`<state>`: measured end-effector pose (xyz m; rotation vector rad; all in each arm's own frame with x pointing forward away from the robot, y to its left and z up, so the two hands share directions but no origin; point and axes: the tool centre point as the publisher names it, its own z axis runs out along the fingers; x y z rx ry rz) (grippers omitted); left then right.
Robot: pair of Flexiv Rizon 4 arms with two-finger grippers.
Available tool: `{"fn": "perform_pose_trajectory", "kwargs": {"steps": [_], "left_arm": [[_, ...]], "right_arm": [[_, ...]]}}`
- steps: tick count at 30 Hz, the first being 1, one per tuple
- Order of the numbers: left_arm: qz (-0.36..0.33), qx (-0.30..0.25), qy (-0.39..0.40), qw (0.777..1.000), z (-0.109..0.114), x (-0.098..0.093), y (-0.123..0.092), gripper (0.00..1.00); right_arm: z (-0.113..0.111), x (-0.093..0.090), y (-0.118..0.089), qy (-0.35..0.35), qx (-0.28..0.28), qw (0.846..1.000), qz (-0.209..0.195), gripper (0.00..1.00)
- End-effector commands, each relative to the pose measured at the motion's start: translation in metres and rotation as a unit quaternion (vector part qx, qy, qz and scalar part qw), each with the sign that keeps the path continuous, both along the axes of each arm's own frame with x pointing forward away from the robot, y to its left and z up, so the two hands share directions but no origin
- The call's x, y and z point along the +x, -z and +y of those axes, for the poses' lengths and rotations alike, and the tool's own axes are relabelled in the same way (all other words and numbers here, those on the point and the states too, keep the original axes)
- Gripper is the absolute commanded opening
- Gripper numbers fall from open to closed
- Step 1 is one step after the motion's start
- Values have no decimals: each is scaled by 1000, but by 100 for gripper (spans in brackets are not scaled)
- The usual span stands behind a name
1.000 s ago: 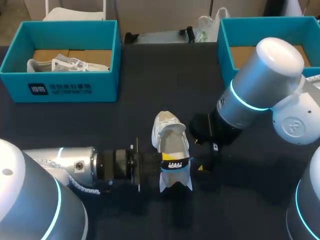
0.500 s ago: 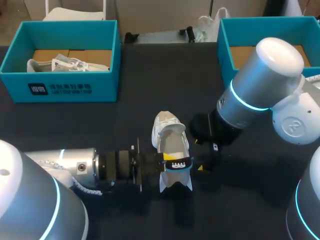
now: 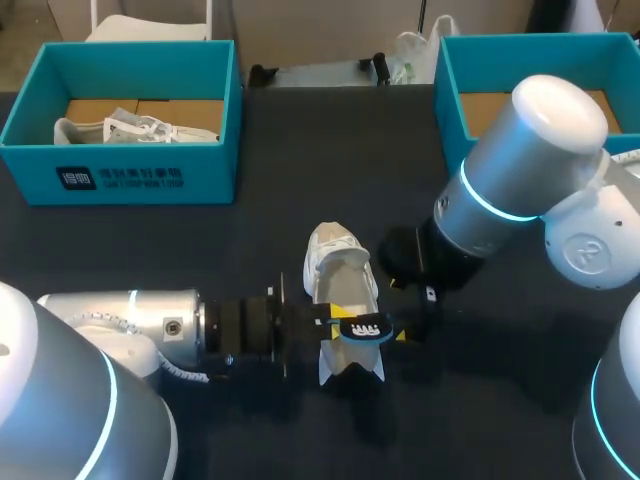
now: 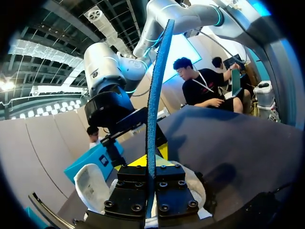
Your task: Take the shoe out of the shoebox, open the shoe tongue, remove and reinsert the insole, then place the shoe into the shoebox
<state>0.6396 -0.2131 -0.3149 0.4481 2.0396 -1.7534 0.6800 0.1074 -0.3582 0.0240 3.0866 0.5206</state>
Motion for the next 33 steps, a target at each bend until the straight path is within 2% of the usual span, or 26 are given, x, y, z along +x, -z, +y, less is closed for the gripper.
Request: {"fn": "perform_pose_trajectory", "kwargs": {"steps": [1,14,24,33], "left_arm": [[-6,10,-1,1000,-6,7,6,0],[-12,30,0,999,-5,20,28,0],[-17,66,-16,998,-3,36,46,0],[-3,61,-11,998,-1,31,40,0]], "right_arm": [[0,-1,1,1,0,1000,-1,100],[0,-1,1,1,0,1000,-1,100],[0,-1,1,1,0,1000,-1,100],[0,-1,1,1,0,1000,-1,100]]}}
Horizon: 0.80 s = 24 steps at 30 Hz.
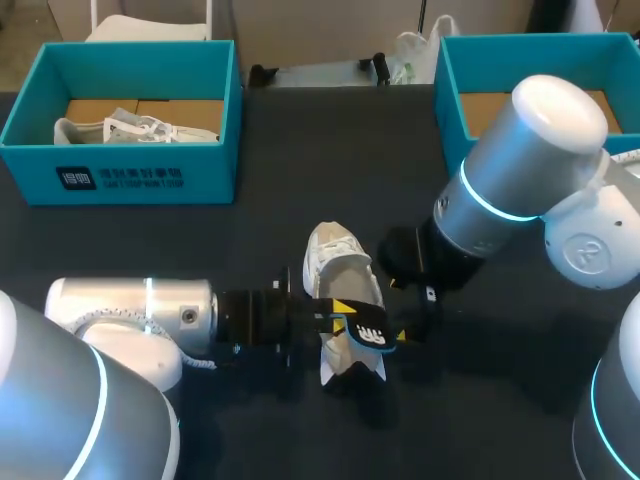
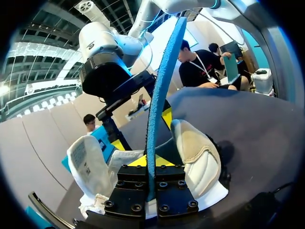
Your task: Take the shoe out of the shoebox, open the shoe tongue, remove and reinsert the insole, then place the shoe into the shoebox
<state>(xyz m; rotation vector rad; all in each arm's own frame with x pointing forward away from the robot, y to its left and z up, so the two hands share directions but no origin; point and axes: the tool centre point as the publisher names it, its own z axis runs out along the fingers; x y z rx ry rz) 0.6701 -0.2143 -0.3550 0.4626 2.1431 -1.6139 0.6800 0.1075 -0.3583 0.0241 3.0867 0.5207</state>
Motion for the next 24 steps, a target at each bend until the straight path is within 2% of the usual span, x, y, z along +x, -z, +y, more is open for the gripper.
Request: {"fn": "perform_pose_trajectory", "kwargs": {"steps": [1,11,19,24], "left_arm": [[2,-1,3,1000,1,0,-1,0],[3,-6,10,1000,2,-7,-6,0],[-2,-6,13,1000,3,-11,-9,19],[-5,-5,10,1000,4,-13,-12,22]], "right_arm": [[0,-1,1,1,0,1000,-1,100],[0,-1,1,1,0,1000,-1,100],[0,-1,1,1,0,1000,-1,100],[0,-1,1,1,0,1000,-1,100]]}}
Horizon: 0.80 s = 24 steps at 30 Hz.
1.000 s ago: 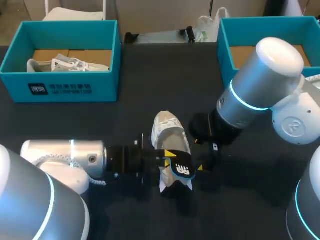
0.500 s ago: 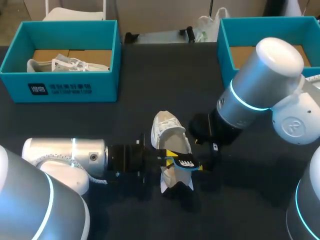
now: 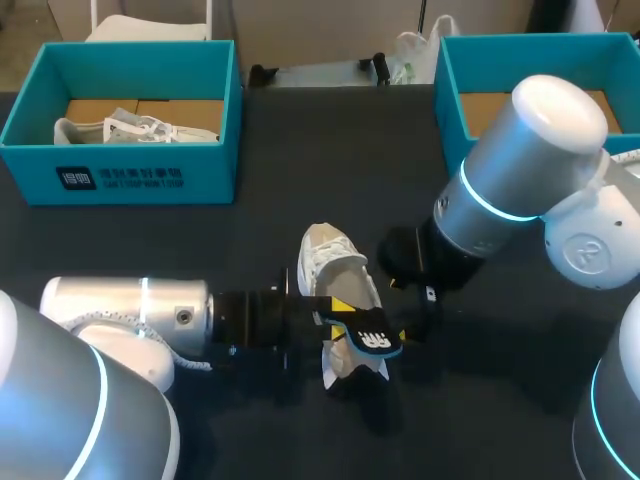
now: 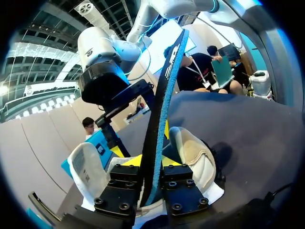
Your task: Take the shoe out of the shoebox, open the shoe tongue, remove and reinsert the insole, then place the shoe into the shoebox
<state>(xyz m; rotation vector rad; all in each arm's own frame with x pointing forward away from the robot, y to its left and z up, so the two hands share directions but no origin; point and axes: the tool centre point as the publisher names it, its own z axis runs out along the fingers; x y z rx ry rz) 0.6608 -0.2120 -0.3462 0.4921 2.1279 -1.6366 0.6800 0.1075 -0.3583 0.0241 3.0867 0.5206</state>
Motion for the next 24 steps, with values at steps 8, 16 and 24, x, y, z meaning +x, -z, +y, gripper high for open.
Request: {"fn": "perform_pose_trajectory", "kwargs": {"steps": [8,16,24], "left_arm": [[-11,4,-5,1000,-2,-12,-15,27],[-25,17,-25,999,-7,-14,-19,29],[-28,16,-33,999,-14,-11,-23,31]], "right_arm": [[0,-1,1,1,0,1000,-1,100],[0,-1,1,1,0,1000,-1,100],[0,-1,1,1,0,1000,-1,100]]}}
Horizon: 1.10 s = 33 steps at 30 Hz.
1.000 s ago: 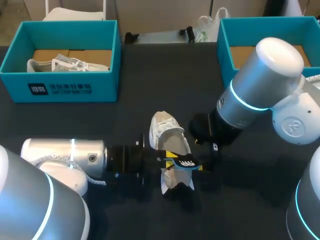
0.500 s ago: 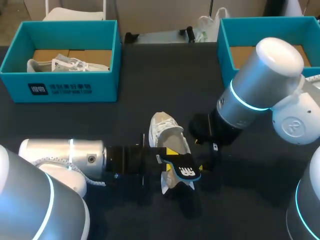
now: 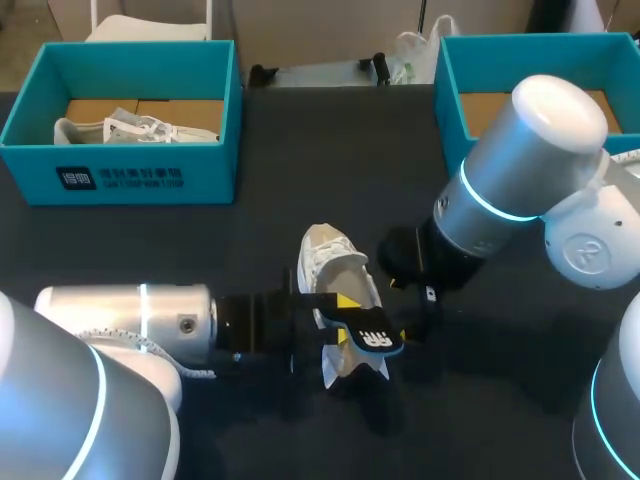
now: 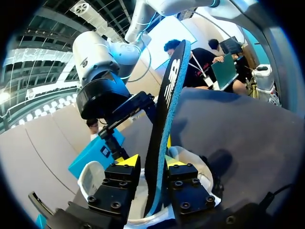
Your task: Take the shoe out of the shoebox, open the shoe tongue, remove and reinsert the insole, then place the shoe into the shoebox
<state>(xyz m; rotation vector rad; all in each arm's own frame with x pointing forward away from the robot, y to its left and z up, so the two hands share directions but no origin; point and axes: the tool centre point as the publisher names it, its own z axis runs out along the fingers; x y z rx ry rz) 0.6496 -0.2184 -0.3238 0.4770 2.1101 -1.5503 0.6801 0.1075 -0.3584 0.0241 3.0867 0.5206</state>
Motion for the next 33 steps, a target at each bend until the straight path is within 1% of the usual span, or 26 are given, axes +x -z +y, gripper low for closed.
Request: {"fn": "perform_pose_trajectory", "kwargs": {"steps": [1,7,9,10,11,12,15,19,22,28,33], "left_arm": [[-4,1,-10,1000,-9,1,-1,31],[-4,-3,-17,1000,-13,5,-4,30],[1,-5,-12,1000,-14,3,-4,26],[-1,-5,-11,1000,-15,2,-5,21],[-1,-5,-9,1000,-15,2,-5,7],[-2,-5,-7,1000,-15,1,-4,0],[-3,-3,-3,1000,-14,0,0,0],[-12,4,-2,1000,-9,4,9,0],[-37,16,-12,999,-4,10,17,0],[-37,20,-32,999,2,28,26,0],[-54,33,-32,998,2,35,32,0]], "right_arm": [[0,-1,1,1,0,1000,-1,100],[0,-1,1,1,0,1000,-1,100],[0,-1,1,1,0,1000,-1,100],[0,-1,1,1,0,1000,-1,100],[0,-1,1,1,0,1000,-1,100],[0,-1,1,1,0,1000,-1,100],[0,-1,1,1,0,1000,-1,100],[0,-1,1,1,0,1000,-1,100],[0,-1,1,1,0,1000,-1,100],[0,-1,1,1,0,1000,-1,100],[0,-1,1,1,0,1000,-1,100]]}}
